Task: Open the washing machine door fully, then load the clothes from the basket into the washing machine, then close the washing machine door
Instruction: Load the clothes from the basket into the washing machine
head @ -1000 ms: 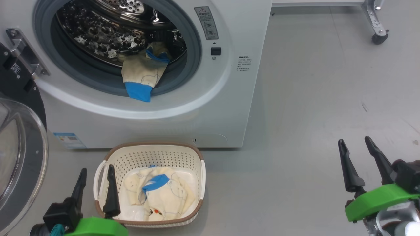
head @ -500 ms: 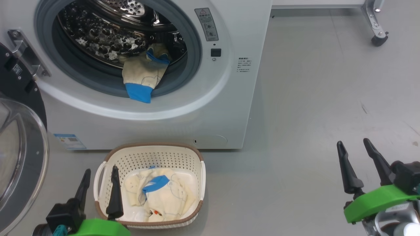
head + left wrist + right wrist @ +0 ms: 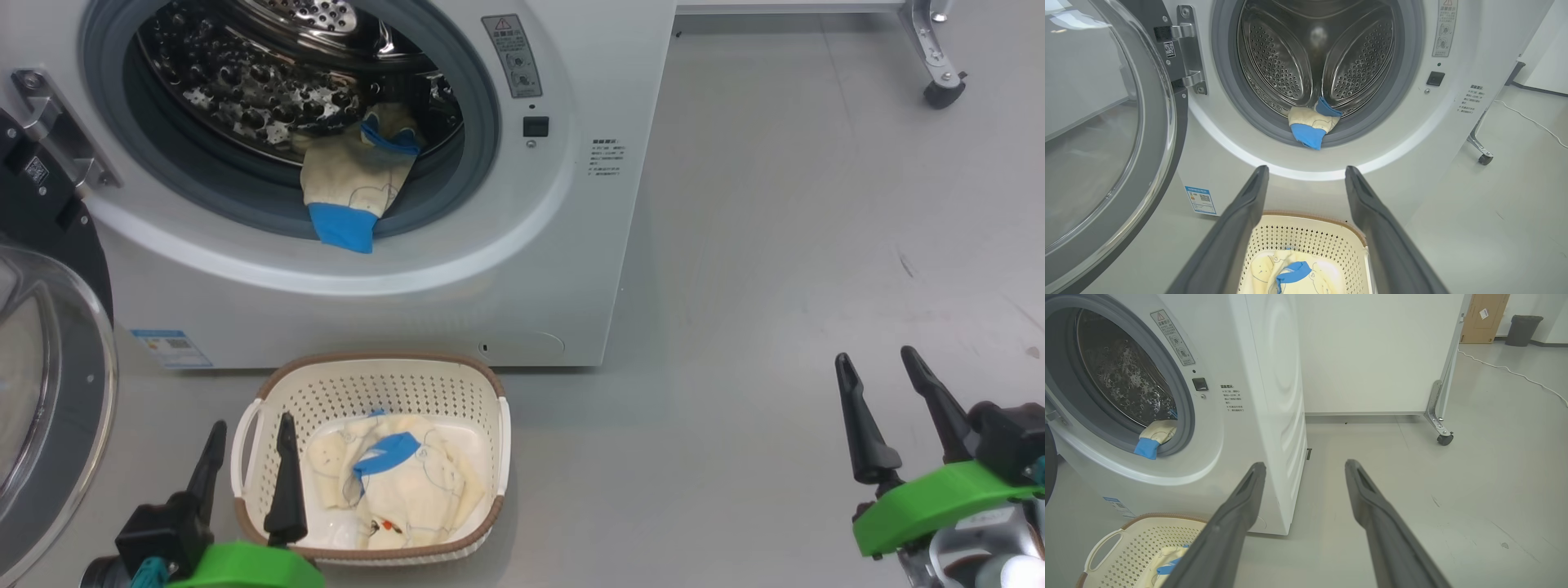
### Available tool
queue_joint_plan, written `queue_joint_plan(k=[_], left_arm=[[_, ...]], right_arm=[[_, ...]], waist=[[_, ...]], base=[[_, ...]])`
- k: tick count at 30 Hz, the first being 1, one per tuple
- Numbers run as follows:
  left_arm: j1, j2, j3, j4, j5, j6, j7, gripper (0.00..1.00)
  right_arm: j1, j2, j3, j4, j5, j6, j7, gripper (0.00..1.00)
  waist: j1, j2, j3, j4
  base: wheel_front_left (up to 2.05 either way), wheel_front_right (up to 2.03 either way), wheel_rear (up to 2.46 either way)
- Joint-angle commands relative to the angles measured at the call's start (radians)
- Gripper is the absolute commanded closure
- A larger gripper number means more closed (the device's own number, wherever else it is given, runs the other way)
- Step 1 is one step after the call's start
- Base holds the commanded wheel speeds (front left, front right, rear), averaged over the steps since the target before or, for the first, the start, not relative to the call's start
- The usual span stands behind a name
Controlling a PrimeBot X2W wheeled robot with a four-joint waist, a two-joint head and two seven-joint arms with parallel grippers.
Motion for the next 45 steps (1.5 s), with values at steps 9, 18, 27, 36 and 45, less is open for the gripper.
queue_joint_plan(k=[9, 18, 27, 36, 45], left_arm=[[-0.103, 0.032, 0.031, 0.028, -0.021, 0.018, 0.038, 0.00], [-0.227, 0.054, 0.030, 0.130, -0.042, -0.020, 0.100, 0.00], [-0.395, 0.095, 0.057, 0.249, -0.070, -0.059, 0.157, 0.00], [-0.609, 0.176, 0.095, 0.345, -0.109, -0.115, 0.260, 0.00], [-0.782, 0.261, 0.128, 0.382, -0.144, -0.134, 0.402, 0.00]], right_arm=[[-0.043, -0.015, 0.033, -0.035, 0.011, -0.001, -0.011, 0.00], [-0.092, -0.015, 0.055, -0.022, 0.030, -0.001, -0.033, 0.00], [-0.178, -0.015, 0.106, 0.009, 0.047, -0.001, -0.074, 0.00], [-0.270, -0.015, 0.160, 0.083, 0.083, -0.001, -0.143, 0.00], [-0.318, -0.015, 0.194, 0.163, 0.131, -0.001, -0.202, 0.00]], waist=[[0.0000, 0.0000, 0.034, -0.008], [0.0000, 0.0000, 0.130, -0.058], [0.0000, 0.0000, 0.263, -0.139], [0.0000, 0.0000, 0.384, -0.220], [0.0000, 0.0000, 0.441, -0.274]], base=[[0.00, 0.00, 0.00], [0.00, 0.00, 0.00], [0.00, 0.00, 0.00], [0.00, 0.00, 0.00], [0.00, 0.00, 0.00]])
